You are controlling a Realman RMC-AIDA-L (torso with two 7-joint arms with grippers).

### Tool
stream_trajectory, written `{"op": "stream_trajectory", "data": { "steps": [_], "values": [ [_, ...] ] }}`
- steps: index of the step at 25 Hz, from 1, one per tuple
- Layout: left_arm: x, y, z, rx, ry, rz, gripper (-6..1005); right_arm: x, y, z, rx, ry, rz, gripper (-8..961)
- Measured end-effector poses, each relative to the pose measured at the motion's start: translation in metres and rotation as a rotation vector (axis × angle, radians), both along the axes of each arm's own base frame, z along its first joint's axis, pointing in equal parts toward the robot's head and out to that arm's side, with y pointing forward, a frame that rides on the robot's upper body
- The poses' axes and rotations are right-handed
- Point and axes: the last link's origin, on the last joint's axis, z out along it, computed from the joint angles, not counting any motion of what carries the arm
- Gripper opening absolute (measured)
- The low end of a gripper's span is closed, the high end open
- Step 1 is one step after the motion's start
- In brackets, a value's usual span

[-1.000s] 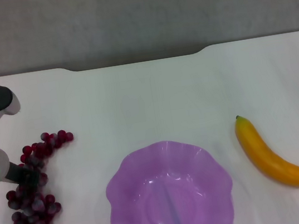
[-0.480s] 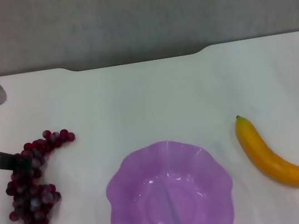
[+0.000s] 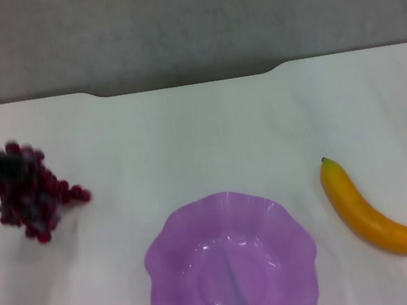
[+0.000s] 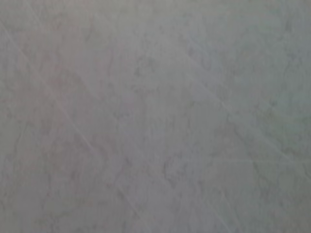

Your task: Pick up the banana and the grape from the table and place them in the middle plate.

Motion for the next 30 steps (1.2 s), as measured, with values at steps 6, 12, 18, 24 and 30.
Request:
{"op": "stream_trajectory", "data": {
  "steps": [6,12,18,24,30],
  "values": [
    [0.020,0.002,0.018,0.096,-0.006,-0.119,184,0.000,0.000,0.000,-0.001,0.000,0.000,665],
    [0.051,-0.006,0.038,0.181,0.003,-0.268,180,0.000,0.000,-0.001,-0.002,0.000,0.000,666],
    [0.085,-0.025,0.036,0.179,0.028,-0.414,180,0.001,-0.001,0.000,0.001,0.000,-0.003,666],
    [0.117,-0.045,0.016,0.104,0.055,-0.545,175,0.002,-0.001,0.000,0.001,0.000,-0.006,666],
    [0.136,-0.061,-0.009,0.013,0.068,-0.627,162,0.002,-0.001,0.000,0.001,0.000,-0.005,665]
  ]
}}
